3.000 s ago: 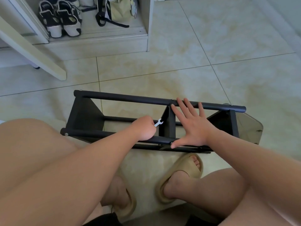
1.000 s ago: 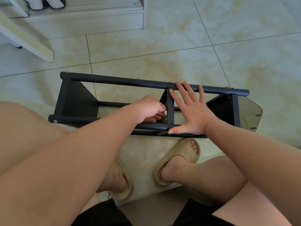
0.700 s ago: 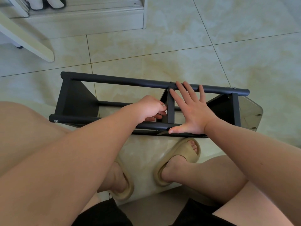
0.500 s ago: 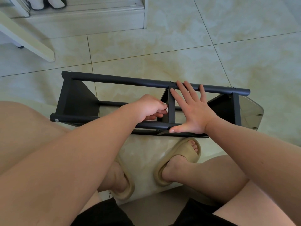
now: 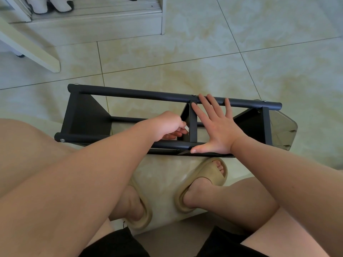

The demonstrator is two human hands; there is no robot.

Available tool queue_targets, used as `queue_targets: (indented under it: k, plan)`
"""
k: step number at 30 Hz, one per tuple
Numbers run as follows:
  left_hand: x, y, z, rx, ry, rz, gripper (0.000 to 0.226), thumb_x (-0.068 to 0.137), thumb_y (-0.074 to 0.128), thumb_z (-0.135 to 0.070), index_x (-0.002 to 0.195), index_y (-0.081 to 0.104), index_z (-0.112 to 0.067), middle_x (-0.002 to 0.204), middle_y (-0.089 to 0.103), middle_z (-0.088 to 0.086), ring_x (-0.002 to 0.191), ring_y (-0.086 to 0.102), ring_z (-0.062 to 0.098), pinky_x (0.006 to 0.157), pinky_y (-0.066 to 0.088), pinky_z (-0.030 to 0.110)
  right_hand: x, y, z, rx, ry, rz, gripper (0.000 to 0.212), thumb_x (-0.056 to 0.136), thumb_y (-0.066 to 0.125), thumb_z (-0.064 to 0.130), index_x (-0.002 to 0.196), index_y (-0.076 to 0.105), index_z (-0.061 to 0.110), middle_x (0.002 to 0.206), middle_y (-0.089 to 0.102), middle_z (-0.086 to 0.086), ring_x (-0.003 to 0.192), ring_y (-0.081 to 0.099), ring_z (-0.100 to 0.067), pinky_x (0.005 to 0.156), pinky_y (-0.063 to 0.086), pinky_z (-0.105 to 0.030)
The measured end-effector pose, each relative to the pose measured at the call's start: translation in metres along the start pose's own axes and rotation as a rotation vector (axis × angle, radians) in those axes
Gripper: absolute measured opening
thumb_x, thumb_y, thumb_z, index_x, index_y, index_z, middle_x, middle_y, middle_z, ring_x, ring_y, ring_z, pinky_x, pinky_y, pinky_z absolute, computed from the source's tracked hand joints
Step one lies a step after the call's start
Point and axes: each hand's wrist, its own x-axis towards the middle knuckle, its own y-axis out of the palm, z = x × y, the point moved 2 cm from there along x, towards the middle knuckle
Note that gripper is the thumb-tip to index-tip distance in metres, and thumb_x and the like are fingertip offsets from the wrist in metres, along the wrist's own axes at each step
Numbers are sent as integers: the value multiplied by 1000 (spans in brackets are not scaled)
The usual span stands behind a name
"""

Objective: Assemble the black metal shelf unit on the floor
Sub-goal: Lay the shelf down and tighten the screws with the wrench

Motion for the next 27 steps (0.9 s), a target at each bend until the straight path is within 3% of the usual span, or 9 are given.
queue_targets:
  k: [8, 14, 27]
  plan:
    - [-6, -8, -2, 166, 76, 35, 16, 103, 50, -15, 93, 62, -18, 80, 74, -5, 82, 66, 8, 90, 53, 31, -1, -1, 1, 1, -1, -5, 135, 59, 17, 108, 162, -6, 23, 169, -13, -8, 155, -15, -30, 118, -9, -68]
    - [-9, -11, -2, 310, 140, 68, 16, 103, 49, -13, 96, 62, -18, 84, 73, -7, 80, 64, 5, 77, 50, 24, -1, -2, 1, 0, -2, -2, 135, 59, 17, 108, 162, -6, 24, 169, -14, -7, 155, -16, -30, 119, -9, -67]
    - [-10, -13, 1, 614, 232, 104, 26, 96, 59, -13, 76, 68, -29, 86, 67, -8, 83, 59, 12, 73, 42, 25, -1, -2, 1, -15, 9, 14, 134, 60, 19, 107, 162, -9, 24, 169, -18, -7, 155, -18, -30, 118, -10, -67]
